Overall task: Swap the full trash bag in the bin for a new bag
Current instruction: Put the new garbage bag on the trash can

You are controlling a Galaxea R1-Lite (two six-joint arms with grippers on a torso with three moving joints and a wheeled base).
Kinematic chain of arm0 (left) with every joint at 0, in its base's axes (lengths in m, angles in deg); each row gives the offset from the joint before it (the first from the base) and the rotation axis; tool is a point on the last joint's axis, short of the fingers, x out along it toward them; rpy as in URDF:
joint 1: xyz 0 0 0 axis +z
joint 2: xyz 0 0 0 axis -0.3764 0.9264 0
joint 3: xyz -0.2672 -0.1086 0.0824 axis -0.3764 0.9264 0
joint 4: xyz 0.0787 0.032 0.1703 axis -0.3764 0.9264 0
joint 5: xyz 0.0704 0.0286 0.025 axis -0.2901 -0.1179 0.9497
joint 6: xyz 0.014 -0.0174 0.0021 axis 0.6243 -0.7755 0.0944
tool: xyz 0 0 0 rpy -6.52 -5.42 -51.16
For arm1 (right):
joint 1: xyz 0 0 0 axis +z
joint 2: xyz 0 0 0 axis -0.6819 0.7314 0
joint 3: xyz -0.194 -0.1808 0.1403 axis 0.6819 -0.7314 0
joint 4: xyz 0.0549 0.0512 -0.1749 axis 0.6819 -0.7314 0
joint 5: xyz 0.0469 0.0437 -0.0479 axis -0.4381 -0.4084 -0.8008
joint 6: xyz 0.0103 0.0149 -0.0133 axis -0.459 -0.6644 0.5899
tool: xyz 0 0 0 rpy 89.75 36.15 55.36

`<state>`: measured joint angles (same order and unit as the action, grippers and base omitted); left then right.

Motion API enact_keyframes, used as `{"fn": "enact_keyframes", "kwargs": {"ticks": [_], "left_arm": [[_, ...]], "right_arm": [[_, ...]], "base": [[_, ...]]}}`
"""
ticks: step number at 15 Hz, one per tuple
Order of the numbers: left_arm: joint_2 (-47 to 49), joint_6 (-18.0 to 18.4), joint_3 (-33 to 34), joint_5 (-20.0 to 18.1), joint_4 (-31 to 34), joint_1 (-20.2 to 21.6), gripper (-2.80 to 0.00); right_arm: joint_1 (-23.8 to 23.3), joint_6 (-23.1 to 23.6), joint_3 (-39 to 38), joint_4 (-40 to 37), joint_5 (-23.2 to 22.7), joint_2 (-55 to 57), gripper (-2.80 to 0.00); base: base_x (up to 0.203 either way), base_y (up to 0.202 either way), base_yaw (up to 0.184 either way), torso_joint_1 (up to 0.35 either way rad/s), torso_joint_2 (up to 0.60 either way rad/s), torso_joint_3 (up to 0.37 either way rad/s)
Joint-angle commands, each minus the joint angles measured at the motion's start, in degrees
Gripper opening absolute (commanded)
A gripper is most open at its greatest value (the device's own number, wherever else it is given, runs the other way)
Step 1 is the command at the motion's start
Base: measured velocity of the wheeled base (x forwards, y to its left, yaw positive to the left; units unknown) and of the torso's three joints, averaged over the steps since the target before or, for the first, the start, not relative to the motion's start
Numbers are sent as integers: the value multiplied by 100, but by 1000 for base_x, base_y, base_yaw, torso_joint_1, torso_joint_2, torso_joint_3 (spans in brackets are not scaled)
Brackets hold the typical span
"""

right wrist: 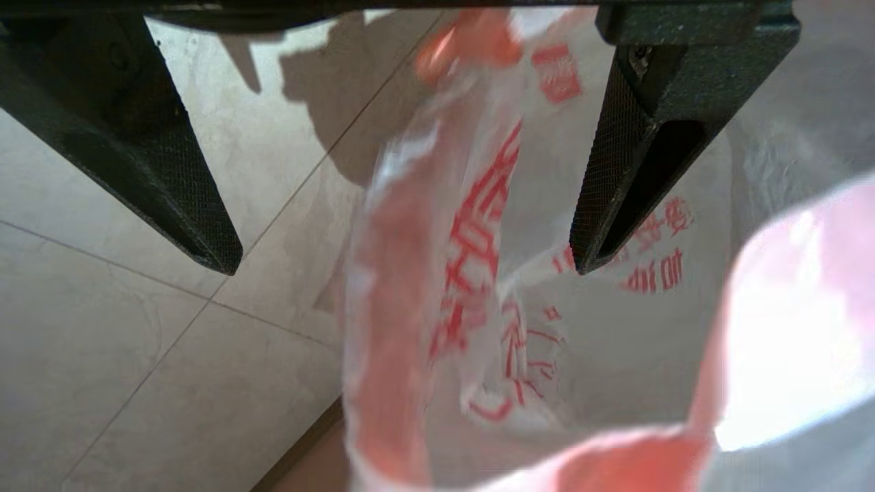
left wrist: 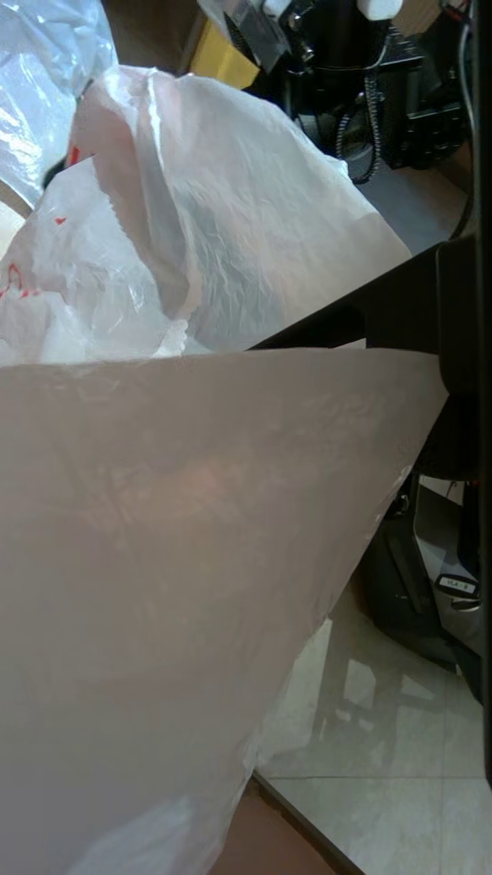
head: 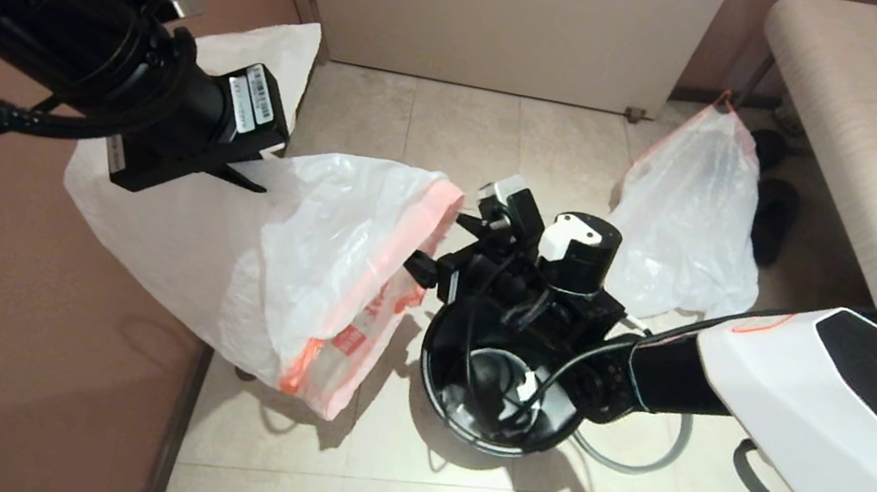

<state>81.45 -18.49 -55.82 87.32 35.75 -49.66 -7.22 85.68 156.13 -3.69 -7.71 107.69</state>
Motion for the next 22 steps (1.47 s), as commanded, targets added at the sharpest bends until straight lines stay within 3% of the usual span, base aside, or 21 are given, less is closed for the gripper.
{"fn": "enact_keyframes", "kwargs": {"ticks": [1,5,6,11,15,18,22], "left_arm": [[7,-26,0,8,38,-31,-280],[45,-105,0,1,38,-21,-280],[66,-105,0,-1,38,-5,-280],[103,-134,26,-2,38,-13,-280],[103,-237,44,-11,38,-60,-280],[91,-248,44,-28,40,-179,-280],[112,-263,44,-29,38,-189,-280]], "right_arm": [[25,-37,529,-21,18,293,0],[150,-362,1356,-493,83,568,0],[201,-391,1380,-510,169,549,-280],[193,-533,1246,-517,224,336,-280],[193,-550,536,-589,221,-125,-280],[201,-983,505,-603,229,-279,-280],[201,-1027,67,-704,229,-576,-280]], "base": [[0,0,0,0,0,0],[0,0,0,0,0,0],[0,0,0,0,0,0],[0,0,0,0,0,0],[0,0,0,0,0,0],[0,0,0,0,0,0],[0,0,0,0,0,0]]}}
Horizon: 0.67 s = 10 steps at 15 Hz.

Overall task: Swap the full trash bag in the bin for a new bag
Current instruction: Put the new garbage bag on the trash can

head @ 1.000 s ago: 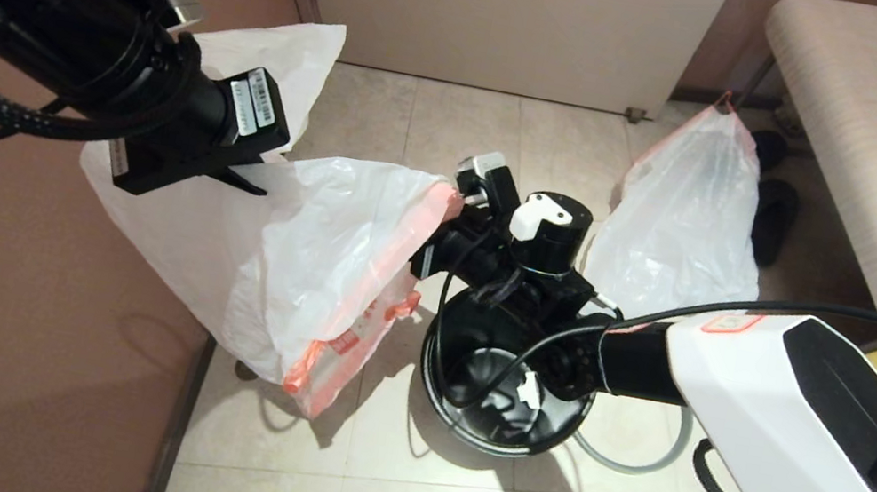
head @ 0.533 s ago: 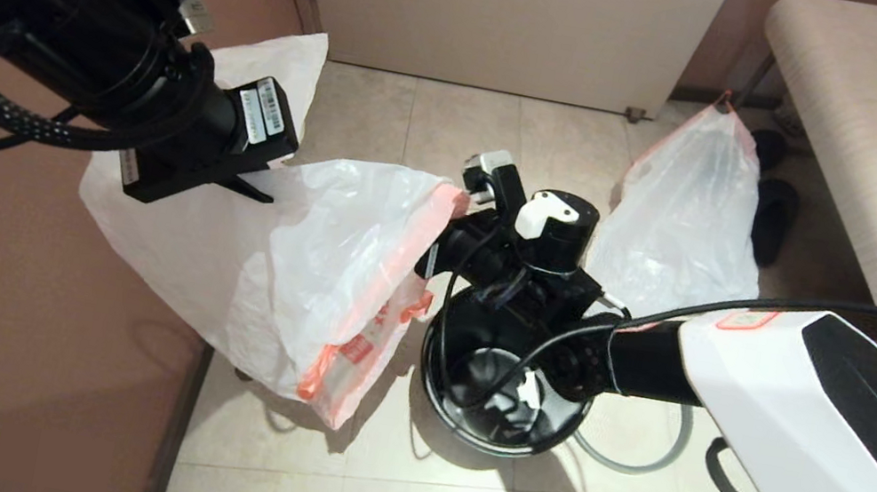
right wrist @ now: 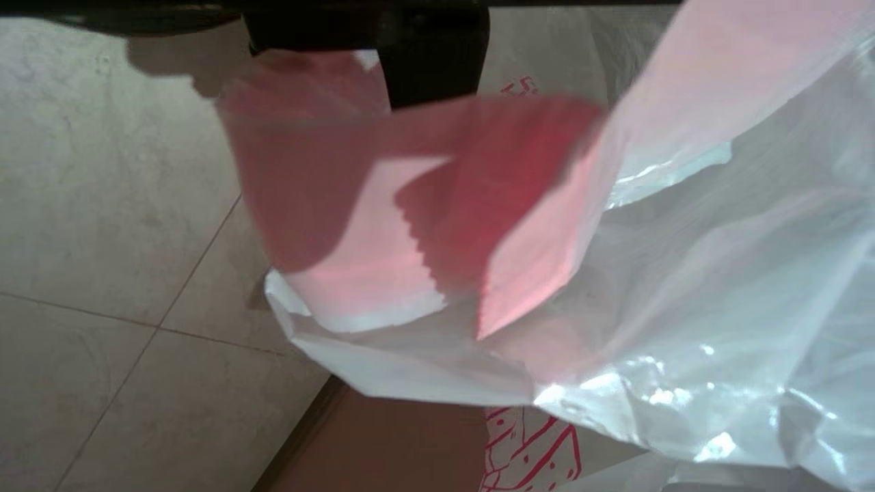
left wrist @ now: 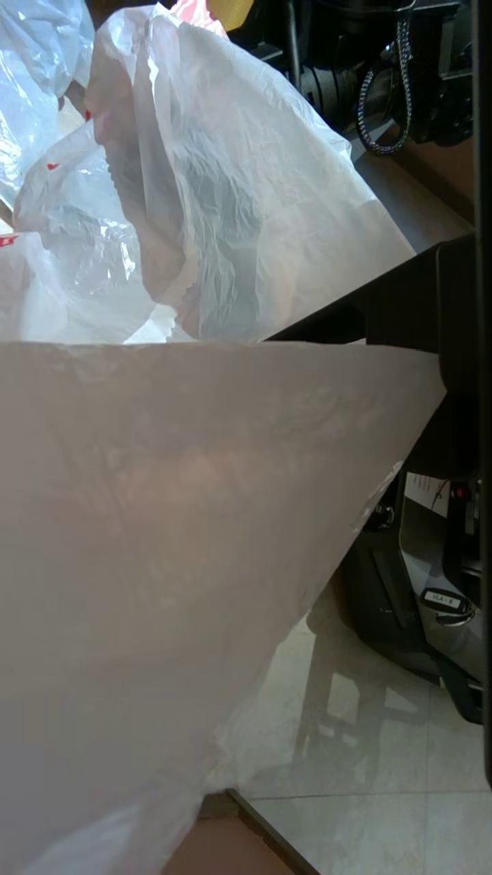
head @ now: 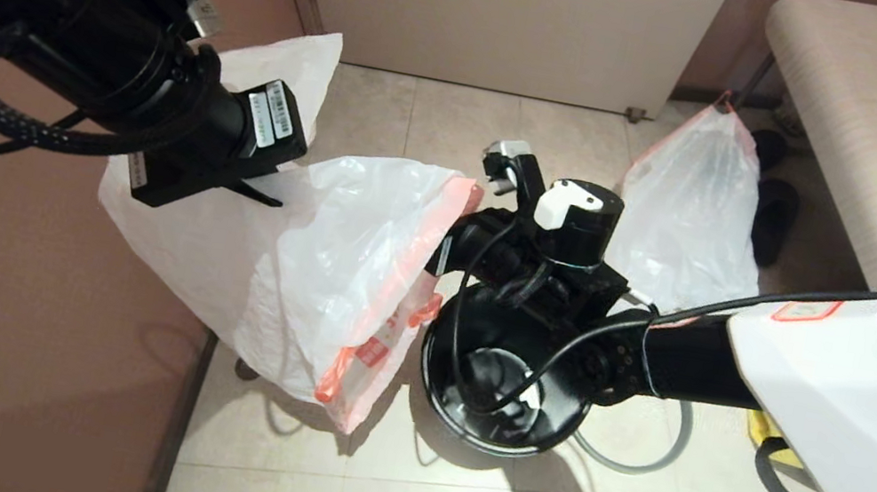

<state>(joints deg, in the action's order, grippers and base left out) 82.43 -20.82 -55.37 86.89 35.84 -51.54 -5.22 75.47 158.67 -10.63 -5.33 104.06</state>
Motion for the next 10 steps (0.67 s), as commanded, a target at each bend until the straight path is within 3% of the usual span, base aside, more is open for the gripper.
{"fn": "enact_keyframes", "kwargs": {"ticks": [1,2,5,10], "left_arm": [[15,-30,-1,5,23,-19,-280],[-10,-48,-7,-1,-8,-47,0],[-250,-222,-10,-12,2,-291,0],[-805,-220,174,17,-2,123,0]], "right_arm": [[-4,-46,-362,-68,-9,-339,-280],[-12,-226,-515,-88,-9,-446,-280],[-77,-756,-749,-312,-18,-741,-280],[-290,-1369,-1141,-1080,-24,-1912,-280]], "base": [[0,0,0,0,0,0],[0,0,0,0,0,0],[0,0,0,0,0,0],[0,0,0,0,0,0]]}}
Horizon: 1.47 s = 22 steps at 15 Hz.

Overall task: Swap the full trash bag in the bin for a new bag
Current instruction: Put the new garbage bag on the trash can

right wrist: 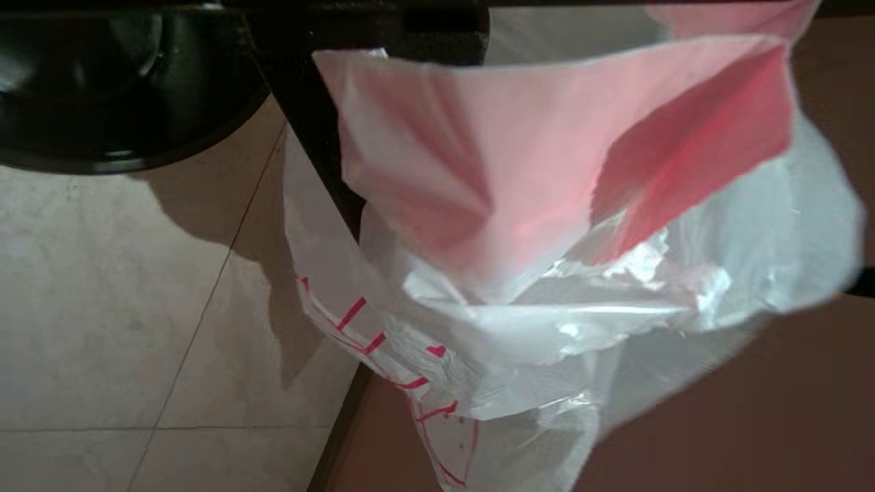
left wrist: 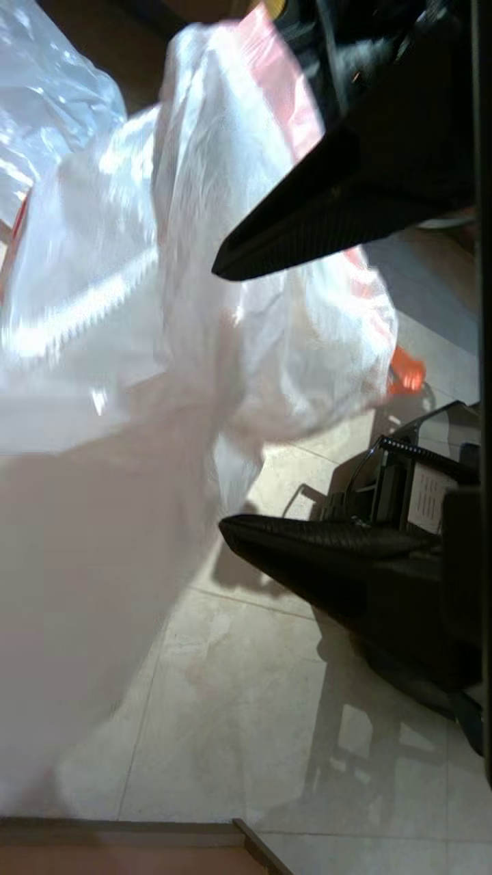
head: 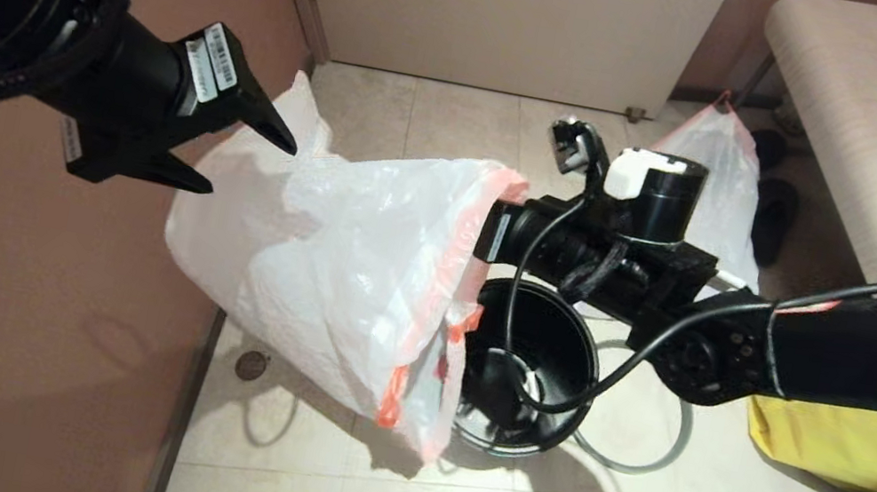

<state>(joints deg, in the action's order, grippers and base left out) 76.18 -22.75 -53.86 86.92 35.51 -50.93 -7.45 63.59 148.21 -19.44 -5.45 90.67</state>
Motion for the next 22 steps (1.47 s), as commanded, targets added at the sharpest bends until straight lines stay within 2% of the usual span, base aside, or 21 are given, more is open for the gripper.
{"fn": "enact_keyframes", "kwargs": {"ticks": [1,3,6,9,11,13,15,17,20,22], "left_arm": [[-344,-36,145,6,16,165,0],[-782,-39,578,20,-79,333,0],[-1383,-33,1626,31,-409,483,0],[-1889,-33,2706,24,-788,722,0],[-2151,-38,3320,14,-976,796,0],[-2348,-39,3566,20,-1098,808,0],[-2429,-31,3611,44,-1089,808,0],[-2509,-31,3748,47,-1080,808,0],[-2651,-31,4024,53,-1080,799,0],[-2745,-25,4163,51,-1072,794,0]], "right_arm": [[-146,-441,-125,-495,-9,-815,-280],[-416,-755,-119,-1021,-7,-1280,-280],[-773,-833,243,-2244,-9,-1754,-280],[-898,-832,892,-4026,14,-2057,-280],[-905,-838,1744,-5448,158,-2101,-280],[-906,-957,2399,-6495,287,-2106,-280],[-890,-1021,2728,-7441,341,-2128,-280],[-891,-1028,2743,-8054,359,-2167,-280],[-818,-1038,2744,-8464,274,-2368,-280],[-744,-1045,2744,-8613,-76,-2648,-280]], "base": [[0,0,0,0,0,0],[0,0,0,0,0,0],[0,0,0,0,0,0],[0,0,0,0,0,0],[0,0,0,0,0,0],[0,0,0,0,0,0],[0,0,0,0,0,0],[0,0,0,0,0,0],[0,0,0,0,0,0],[0,0,0,0,0,0]]}}
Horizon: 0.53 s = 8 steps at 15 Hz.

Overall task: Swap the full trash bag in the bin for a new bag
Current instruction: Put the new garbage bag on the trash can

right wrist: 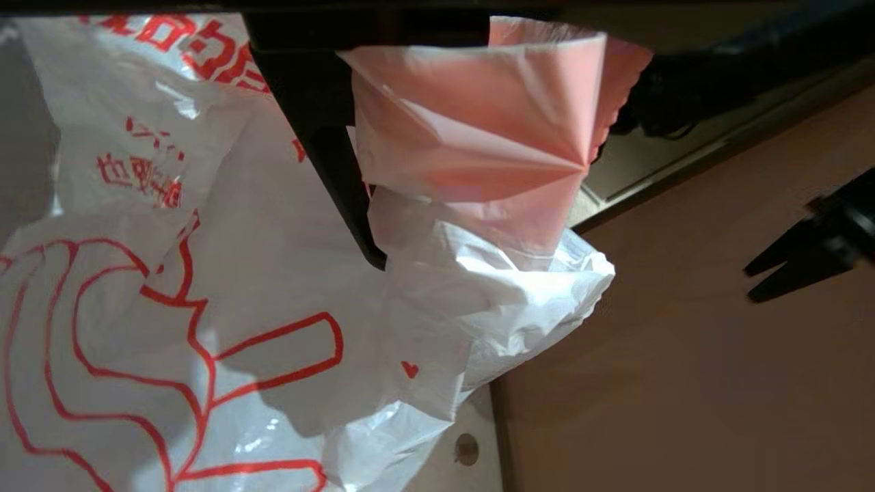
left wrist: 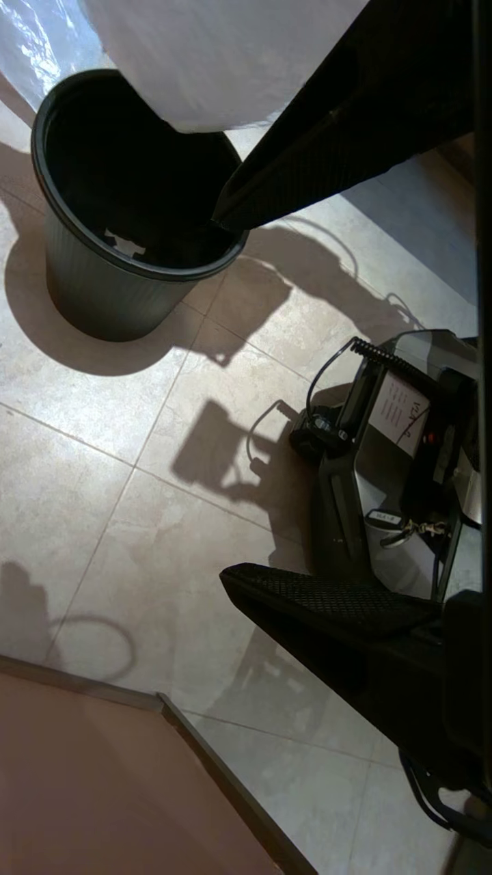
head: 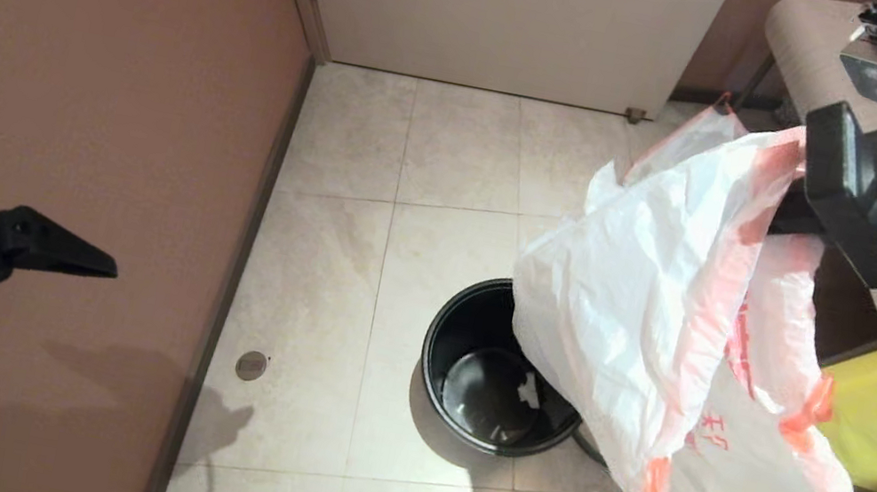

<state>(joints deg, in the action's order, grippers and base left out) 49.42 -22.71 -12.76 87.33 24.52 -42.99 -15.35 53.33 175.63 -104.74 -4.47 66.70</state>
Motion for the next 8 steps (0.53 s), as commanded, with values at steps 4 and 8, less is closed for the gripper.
{"fn": "enact_keyframes", "kwargs": {"ticks": [4,8], "left_arm": [[-114,-35,417,-5,12,-4,0],[-173,-79,563,-21,2,-109,0]], "right_arm": [[40,-238,2,14,-764,-570,-280],[-32,-1059,-25,112,-1071,-396,-280]], "base": [[0,0,0,0,0,0],[0,0,0,0,0,0]]}}
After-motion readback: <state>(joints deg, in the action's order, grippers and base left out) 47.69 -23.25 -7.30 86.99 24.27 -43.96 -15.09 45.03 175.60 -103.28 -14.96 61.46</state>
